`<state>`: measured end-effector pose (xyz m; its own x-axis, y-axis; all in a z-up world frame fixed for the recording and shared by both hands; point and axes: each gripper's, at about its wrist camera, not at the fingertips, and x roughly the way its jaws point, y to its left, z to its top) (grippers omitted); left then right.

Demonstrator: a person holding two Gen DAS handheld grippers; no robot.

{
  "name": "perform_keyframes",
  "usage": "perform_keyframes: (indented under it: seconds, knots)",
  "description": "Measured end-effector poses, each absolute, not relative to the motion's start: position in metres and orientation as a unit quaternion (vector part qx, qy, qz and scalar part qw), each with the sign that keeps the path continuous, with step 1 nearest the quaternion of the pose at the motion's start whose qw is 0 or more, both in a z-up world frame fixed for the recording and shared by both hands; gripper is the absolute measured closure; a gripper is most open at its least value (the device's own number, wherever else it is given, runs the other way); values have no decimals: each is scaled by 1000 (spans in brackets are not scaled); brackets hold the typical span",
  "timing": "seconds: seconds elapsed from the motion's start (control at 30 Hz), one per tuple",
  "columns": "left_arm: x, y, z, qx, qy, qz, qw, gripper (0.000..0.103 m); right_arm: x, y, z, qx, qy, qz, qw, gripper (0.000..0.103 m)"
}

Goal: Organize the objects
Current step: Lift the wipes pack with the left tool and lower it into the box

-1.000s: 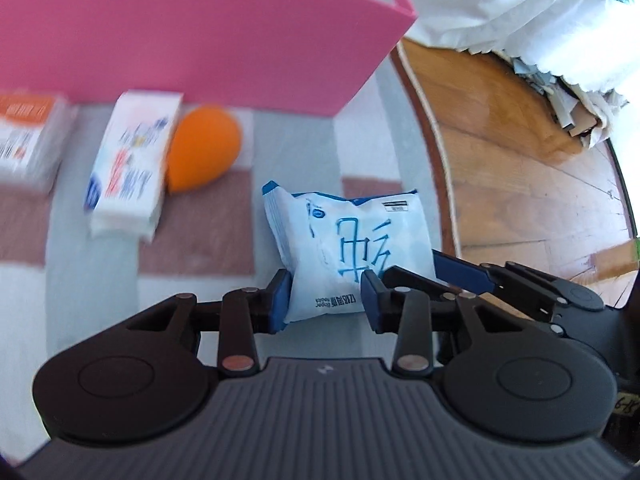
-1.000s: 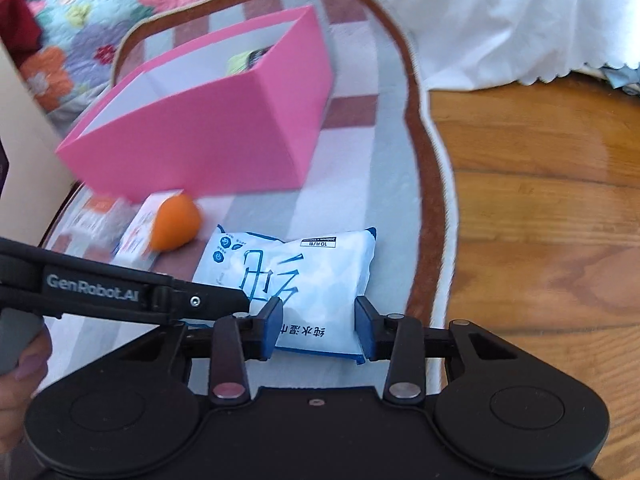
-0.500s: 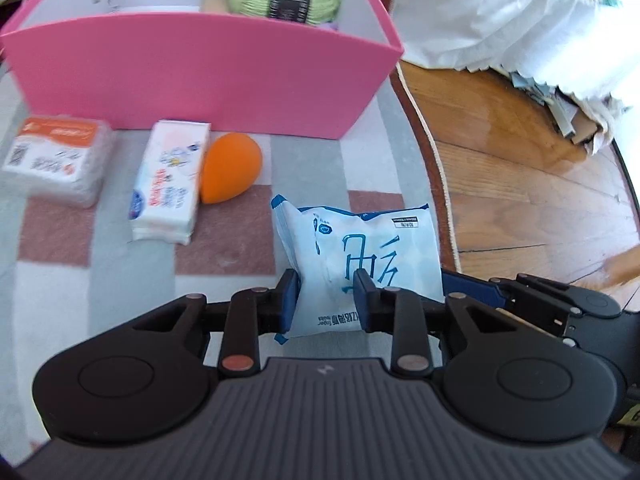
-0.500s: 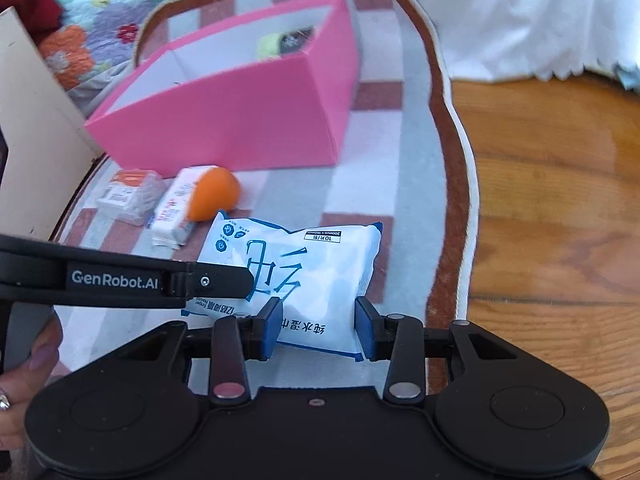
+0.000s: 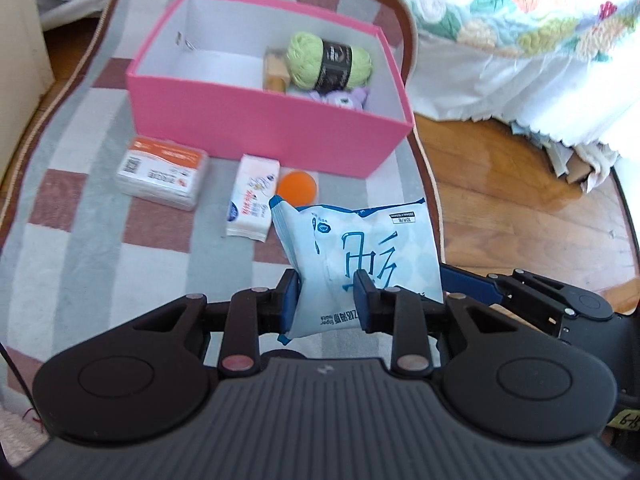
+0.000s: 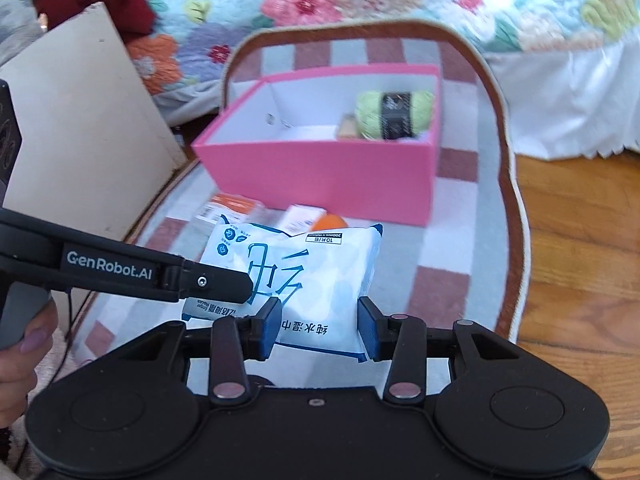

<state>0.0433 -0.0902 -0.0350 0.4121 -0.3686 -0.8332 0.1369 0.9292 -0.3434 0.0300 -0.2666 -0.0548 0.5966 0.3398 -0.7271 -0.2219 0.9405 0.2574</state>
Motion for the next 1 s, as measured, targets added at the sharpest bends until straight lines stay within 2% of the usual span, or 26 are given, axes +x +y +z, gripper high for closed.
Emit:
perform_keyframes:
  seconds: [0.37,0.6,0.77,1.0]
  knots:
    - [42,-51,41,-111,449,-134,877,74,45,-227,19,26,382,199,902,45]
    - [83,-30,73,-108,413,-122,896,74,89,-204,64,-11,365,226,903,40]
    - [135,-18,63,-114,413,-105,898,73,137,-183,72,-48,366,233,900,37]
    - [217,-18,7,-101,445,-81,886,73,223,-175,29,-48,401,250,880,38]
